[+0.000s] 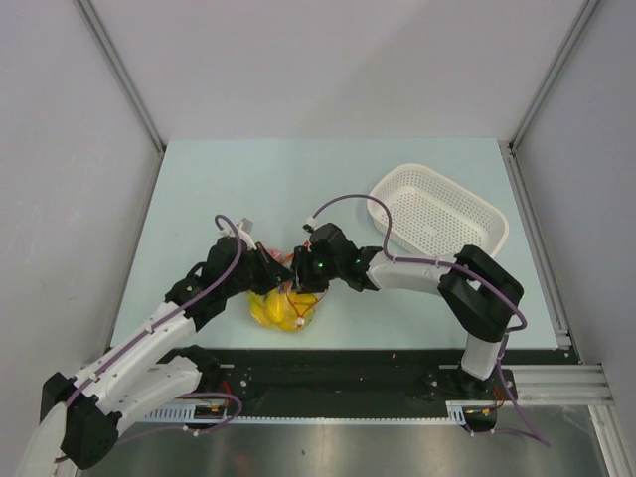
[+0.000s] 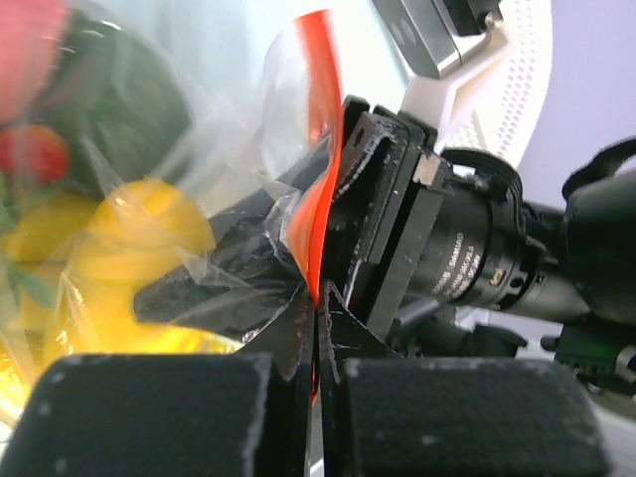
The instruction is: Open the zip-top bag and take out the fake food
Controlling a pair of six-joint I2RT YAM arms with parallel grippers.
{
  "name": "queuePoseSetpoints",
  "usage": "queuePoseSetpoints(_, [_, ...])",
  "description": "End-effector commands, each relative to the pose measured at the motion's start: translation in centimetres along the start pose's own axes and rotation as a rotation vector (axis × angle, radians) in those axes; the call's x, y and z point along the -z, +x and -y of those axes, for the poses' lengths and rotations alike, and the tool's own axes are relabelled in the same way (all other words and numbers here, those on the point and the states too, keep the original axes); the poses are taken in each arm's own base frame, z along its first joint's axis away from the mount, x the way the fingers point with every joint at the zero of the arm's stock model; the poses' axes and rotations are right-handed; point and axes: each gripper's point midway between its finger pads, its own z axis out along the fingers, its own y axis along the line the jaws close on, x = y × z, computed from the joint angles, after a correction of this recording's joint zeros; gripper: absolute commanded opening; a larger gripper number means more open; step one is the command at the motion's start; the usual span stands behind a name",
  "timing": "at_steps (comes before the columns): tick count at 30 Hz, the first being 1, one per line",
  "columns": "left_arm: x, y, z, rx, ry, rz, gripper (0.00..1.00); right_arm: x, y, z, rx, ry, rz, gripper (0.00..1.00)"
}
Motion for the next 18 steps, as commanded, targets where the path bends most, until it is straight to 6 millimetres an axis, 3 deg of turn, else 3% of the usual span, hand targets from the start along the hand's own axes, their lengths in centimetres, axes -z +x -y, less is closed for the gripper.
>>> queuePoseSetpoints(1, [2.4,-0.8,4.4,-0.077,0.141,0.010,0.00,3.0,-0.6,1.0,0.132,0.116,0.039,0.00])
queuePoseSetpoints(5, [2.9,-1.9,4.9,-0.102,0.141,0.049,0.00,5.5,-1.4,1.2,0.179,0.160,0.070,0.00])
queuePoseSetpoints(9, [2.6,-1.9,5.0,-0.110,0.140,0.038,0.00,8.2,-3.6,1.4,0.192,0.191,0.143,0.00])
queuePoseSetpoints(13, [2.5,-2.1,5.8,-0.099,0.170,0.034,0.00,10.7,-4.9,0.1,0.241,0.164,0.192,0.00])
queuePoseSetpoints(18, [2.4,-2.4,8.3,-0.064,0.232,-0.003,0.00,15.7,-7.2,-1.8,0.326,0.198,0.304,0.00])
